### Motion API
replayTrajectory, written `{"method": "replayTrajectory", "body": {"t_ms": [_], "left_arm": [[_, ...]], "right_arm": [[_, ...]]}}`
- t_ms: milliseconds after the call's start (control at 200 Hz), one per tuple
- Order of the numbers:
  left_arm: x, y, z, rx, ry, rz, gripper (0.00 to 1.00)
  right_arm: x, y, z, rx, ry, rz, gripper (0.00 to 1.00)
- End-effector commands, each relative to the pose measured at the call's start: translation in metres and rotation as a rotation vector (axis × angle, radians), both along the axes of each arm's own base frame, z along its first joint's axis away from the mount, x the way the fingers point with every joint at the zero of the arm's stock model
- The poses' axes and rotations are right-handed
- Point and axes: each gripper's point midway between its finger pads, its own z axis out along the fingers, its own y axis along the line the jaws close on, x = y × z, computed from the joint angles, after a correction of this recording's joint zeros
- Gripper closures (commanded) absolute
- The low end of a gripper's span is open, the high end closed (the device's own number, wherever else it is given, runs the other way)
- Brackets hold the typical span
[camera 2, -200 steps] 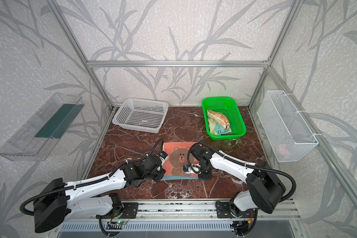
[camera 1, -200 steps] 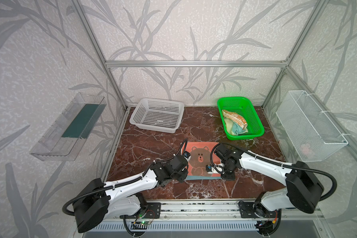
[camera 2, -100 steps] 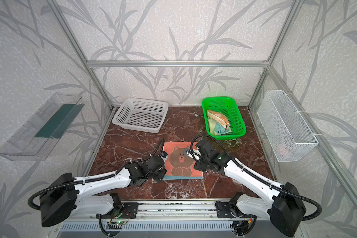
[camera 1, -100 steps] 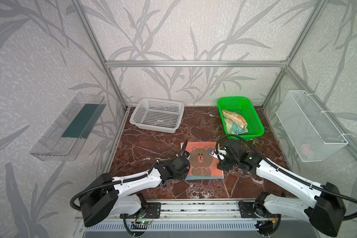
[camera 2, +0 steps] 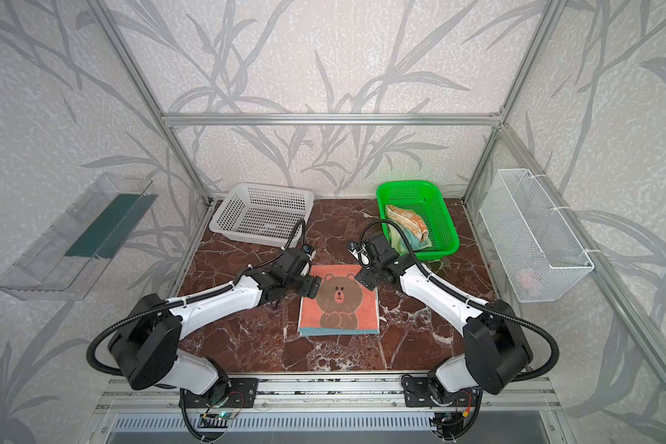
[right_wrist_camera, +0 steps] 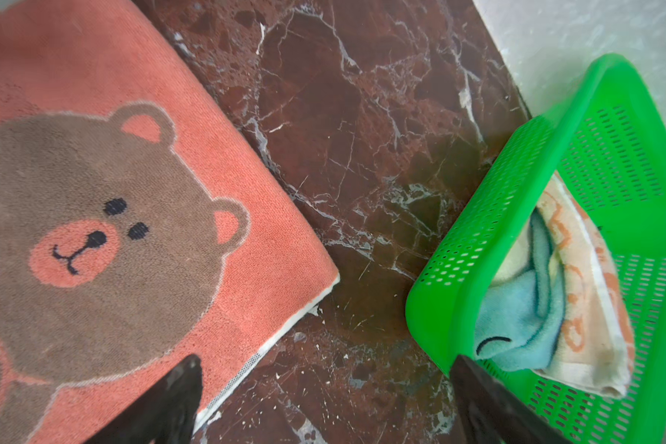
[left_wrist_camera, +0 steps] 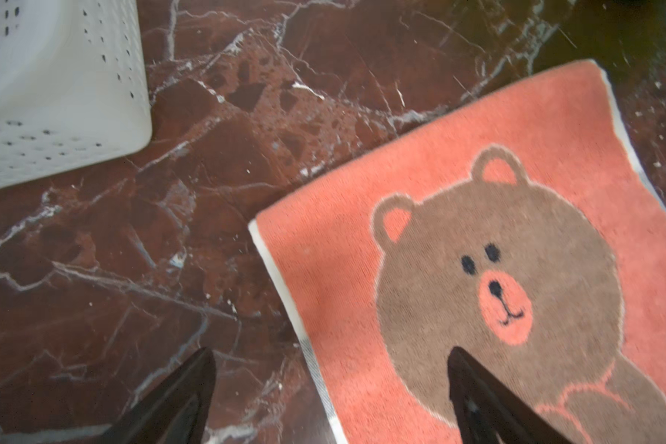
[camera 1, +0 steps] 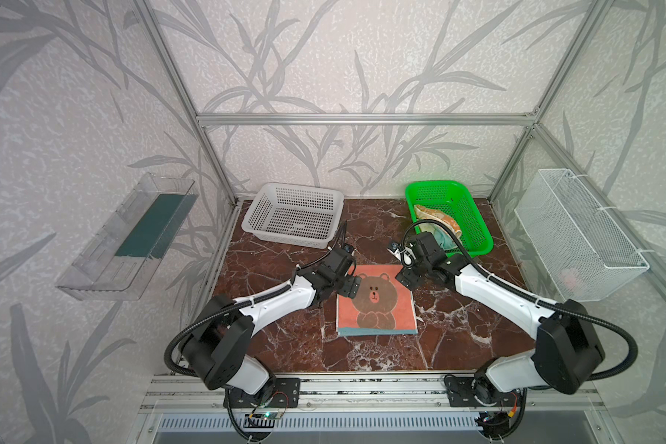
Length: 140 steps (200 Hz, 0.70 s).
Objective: Fold and stack the towels
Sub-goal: 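Raise both grippers and move them to the towel's far corners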
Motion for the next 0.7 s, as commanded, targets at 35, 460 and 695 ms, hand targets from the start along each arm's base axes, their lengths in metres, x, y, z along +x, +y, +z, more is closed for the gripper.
{"method": "replayTrajectory", "body": {"t_ms": [35,460,695], "left_arm": [[0.011,-0.016,-0.004,0.052,0.048,-0.144,0.11],[0.054,-0.014,-0.038,0.140,0.219,-0.133,0.20],[0.067,-0.005,-0.037,0.086,0.236,-0.093,0.20]], "right_arm": [[0.017,0.011,0.005,0.075,0.033,0.048,0.02],[0.040,0.013,-0.023,0.025,0.201,0.120,0.12],[0.048,0.012,-0.049,0.016,0.377,0.097,0.31]]}}
